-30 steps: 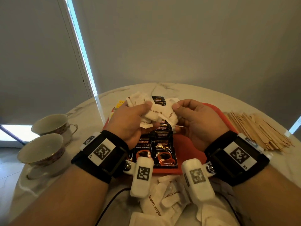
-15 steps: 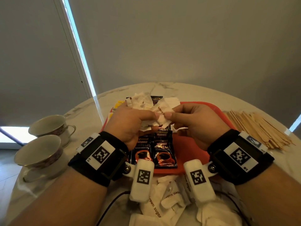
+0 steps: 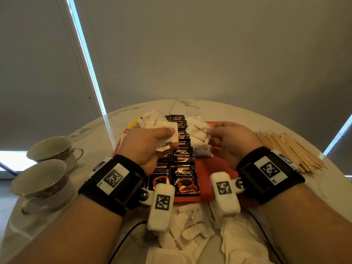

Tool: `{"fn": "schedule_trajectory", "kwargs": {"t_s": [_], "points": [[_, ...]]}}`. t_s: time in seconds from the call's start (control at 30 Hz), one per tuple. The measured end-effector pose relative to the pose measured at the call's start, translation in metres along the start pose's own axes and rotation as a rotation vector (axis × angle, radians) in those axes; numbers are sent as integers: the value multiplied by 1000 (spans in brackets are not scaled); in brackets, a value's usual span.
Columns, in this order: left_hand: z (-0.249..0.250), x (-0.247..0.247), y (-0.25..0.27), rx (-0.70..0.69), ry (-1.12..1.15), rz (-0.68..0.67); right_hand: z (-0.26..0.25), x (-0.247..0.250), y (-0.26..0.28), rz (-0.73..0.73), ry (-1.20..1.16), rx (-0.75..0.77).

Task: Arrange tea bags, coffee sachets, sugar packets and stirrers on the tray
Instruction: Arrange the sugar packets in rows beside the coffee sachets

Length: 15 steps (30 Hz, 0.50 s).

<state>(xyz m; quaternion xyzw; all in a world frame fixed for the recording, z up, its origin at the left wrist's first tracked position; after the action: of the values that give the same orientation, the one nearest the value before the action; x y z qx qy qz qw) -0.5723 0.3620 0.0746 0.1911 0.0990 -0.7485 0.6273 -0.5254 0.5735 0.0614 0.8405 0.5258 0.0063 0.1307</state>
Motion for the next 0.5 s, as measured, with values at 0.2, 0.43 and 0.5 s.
{"fn": "schedule_trajectory", "kwargs": {"t_s": [0.2,0.43,0.5], "points": [[-1,6,-5,15,5,37,19,31,-1,79,376,-175],[-6,9,-11,27,1,37,13,20,-4,0,596,-185],[-5,9,-11,26,3,28,13,17,-5,-4,608,-178]]}}
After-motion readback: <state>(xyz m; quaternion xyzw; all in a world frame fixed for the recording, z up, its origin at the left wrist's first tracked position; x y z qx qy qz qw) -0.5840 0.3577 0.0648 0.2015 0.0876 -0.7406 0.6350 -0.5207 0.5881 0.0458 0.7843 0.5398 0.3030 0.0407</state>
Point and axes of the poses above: each hand's wrist, its own y-axis away from the middle knuckle, its own x-axis out of the back of the hand, z = x × y, the point moved 10 cm from there along -y, towards the middle knuckle, and after that the axes turned 2 degrees about -x, right-handed, at the moved point
